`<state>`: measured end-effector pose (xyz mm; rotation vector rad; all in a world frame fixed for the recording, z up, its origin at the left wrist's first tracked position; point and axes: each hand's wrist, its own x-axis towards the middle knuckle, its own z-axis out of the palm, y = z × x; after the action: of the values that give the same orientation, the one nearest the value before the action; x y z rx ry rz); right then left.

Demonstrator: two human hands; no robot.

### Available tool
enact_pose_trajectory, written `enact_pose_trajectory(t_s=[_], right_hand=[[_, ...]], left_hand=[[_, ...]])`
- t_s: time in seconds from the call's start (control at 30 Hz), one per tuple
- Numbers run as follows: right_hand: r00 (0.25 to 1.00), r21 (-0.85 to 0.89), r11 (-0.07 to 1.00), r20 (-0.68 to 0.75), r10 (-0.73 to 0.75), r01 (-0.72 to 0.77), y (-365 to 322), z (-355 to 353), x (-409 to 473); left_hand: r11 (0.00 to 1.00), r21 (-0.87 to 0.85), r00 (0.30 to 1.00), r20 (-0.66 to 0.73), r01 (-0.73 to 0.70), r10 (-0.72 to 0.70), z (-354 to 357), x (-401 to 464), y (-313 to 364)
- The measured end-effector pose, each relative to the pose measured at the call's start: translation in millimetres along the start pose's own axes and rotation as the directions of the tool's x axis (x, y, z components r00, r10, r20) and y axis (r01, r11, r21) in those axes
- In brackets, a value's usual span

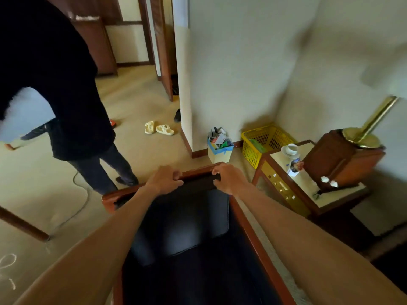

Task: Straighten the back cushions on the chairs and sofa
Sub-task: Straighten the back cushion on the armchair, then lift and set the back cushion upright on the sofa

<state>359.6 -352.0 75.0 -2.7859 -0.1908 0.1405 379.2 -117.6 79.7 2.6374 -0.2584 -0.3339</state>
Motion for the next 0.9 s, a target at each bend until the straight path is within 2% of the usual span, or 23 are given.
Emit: enact_pose_trajectory(t_s=[0.17, 0.33, 0.53, 0.63, 0.8, 0.9], right_hand=[[0.983, 0.016, 0.989, -0.107, 0.146, -0.146, 27, -71, -84], [0.933, 0.056, 0.955, -0.202, 0.297, -0.292, 78, -132, -178], [0.808, 0.154, 0.868, -0.317, 0.496, -0.472, 166, -186, -313], [0.731, 0.197, 0.813, -0.358, 0.581, -0.549, 220, -207, -386], [0.582, 0.235, 0.692, -0.397, 0.71, -0.683, 321, -241, -542], [0.516, 0.236, 0.631, -0.404, 0.755, -0.739, 372, -251, -637]], left_hand=[[0.98, -0.025, 0.98, -0.037, -0.197, 0.196, -18, -28, 103], [0.915, 0.013, 0.914, -0.038, -0.403, 0.403, 2, -41, 210], [0.766, 0.042, 0.764, 0.125, -0.641, 0.633, 70, -76, 373], [0.742, -0.022, 0.732, 0.147, -0.67, 0.666, 111, -101, 455], [0.563, -0.089, 0.534, 0.226, -0.822, 0.815, 197, -171, 613], [0.512, -0.128, 0.469, 0.261, -0.85, 0.844, 251, -218, 697]])
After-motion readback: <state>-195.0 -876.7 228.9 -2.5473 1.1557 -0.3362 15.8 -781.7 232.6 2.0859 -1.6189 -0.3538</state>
